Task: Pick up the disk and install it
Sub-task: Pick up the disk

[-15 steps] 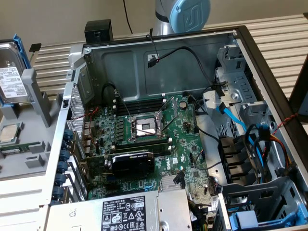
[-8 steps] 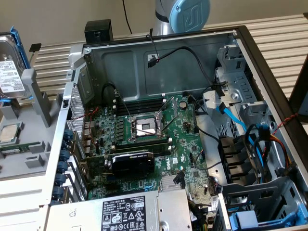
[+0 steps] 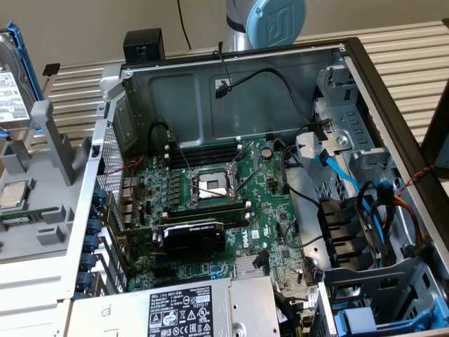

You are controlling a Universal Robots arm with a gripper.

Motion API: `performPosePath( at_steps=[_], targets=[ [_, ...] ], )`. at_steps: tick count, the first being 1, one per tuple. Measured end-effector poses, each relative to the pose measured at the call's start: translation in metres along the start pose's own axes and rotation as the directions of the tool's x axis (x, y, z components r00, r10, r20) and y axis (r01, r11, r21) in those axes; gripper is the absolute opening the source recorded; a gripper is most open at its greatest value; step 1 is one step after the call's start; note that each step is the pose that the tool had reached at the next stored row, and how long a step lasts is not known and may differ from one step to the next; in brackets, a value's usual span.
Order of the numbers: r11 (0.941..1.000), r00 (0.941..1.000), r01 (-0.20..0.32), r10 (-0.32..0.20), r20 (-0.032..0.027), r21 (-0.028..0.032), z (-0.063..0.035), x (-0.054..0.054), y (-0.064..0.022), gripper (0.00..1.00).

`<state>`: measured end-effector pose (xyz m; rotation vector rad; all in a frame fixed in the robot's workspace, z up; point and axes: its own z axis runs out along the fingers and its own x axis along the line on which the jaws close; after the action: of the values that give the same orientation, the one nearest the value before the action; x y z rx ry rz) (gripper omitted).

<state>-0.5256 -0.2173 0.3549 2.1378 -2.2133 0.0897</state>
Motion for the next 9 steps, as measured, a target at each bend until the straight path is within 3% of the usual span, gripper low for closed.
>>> performPosePath(
  at_steps=[5,9],
  targets=[
    [1.0000,1.0000,-0.002,0.002,-0.0090,0.0037,-0.0174,-0.003,0.0000,0.37],
    [1.0000,0.9999,-0.004,0.004,-0.0123,0.0089,-0.0310,-0.006,-0.0007,0.37]
  ],
)
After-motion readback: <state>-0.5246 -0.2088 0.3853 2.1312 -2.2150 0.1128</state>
